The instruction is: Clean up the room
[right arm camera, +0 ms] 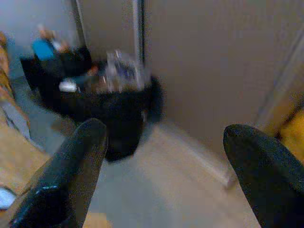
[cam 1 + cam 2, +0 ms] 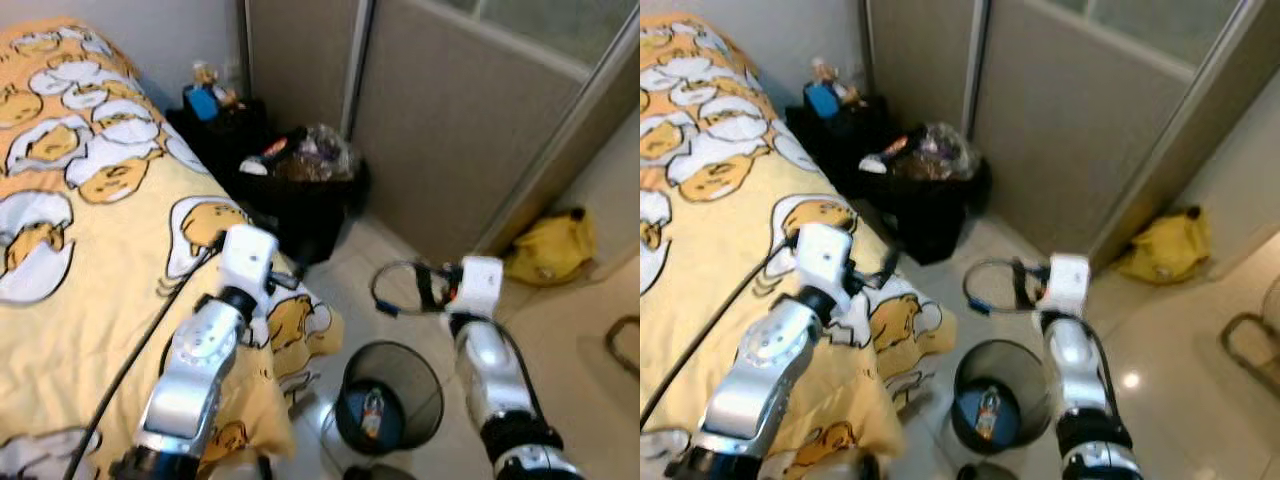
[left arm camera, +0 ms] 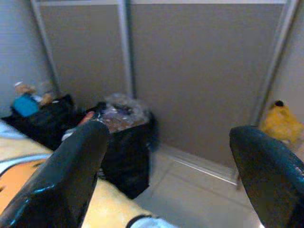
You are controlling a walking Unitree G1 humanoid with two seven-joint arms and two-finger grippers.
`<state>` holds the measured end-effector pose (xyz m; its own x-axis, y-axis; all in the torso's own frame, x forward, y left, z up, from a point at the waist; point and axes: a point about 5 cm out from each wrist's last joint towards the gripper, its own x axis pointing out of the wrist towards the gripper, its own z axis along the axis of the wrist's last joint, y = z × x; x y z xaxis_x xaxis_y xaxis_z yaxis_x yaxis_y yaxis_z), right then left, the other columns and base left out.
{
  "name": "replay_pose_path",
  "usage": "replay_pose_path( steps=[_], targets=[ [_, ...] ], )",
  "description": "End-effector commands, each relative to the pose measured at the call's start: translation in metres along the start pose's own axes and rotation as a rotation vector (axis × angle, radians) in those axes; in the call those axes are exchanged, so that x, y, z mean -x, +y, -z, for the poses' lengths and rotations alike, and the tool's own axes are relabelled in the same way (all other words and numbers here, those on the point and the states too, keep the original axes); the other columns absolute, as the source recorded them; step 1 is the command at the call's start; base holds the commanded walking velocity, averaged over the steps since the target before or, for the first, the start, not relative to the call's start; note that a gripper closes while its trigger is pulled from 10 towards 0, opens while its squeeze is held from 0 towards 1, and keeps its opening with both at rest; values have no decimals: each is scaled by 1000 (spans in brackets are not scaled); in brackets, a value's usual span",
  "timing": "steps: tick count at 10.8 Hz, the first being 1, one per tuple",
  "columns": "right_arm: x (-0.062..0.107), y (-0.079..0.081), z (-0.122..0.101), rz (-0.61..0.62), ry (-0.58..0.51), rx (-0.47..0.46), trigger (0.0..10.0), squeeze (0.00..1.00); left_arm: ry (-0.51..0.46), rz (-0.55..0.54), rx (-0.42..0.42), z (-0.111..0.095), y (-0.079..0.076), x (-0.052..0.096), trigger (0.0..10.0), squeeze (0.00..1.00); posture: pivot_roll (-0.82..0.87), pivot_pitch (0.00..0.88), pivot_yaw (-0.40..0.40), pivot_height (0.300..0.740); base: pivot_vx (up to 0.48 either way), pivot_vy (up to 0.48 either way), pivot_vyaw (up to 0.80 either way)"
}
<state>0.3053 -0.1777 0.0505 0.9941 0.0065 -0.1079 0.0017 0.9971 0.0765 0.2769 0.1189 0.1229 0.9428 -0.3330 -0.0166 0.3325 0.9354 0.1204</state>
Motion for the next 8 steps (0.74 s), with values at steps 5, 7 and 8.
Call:
replay_pose_path(
  steps=[5, 7, 8],
  targets=[
    [11, 6, 21, -42, 95, -98, 10000, 0, 87, -189, -46, 38, 15, -8, 10000, 0, 157, 0, -83, 740, 0, -160, 0],
    [13, 12, 24, -89, 99, -78, 10000, 0, 79, -214, -40, 41, 7, -8, 10000, 0, 154, 0, -81, 740, 0, -480, 0],
    [16, 10, 21, -109, 78, -36, 10000, 0, 86, -289, -54, 44, 13, -2, 10000, 0, 153, 0, -77, 740, 0, -480, 0]
  ],
)
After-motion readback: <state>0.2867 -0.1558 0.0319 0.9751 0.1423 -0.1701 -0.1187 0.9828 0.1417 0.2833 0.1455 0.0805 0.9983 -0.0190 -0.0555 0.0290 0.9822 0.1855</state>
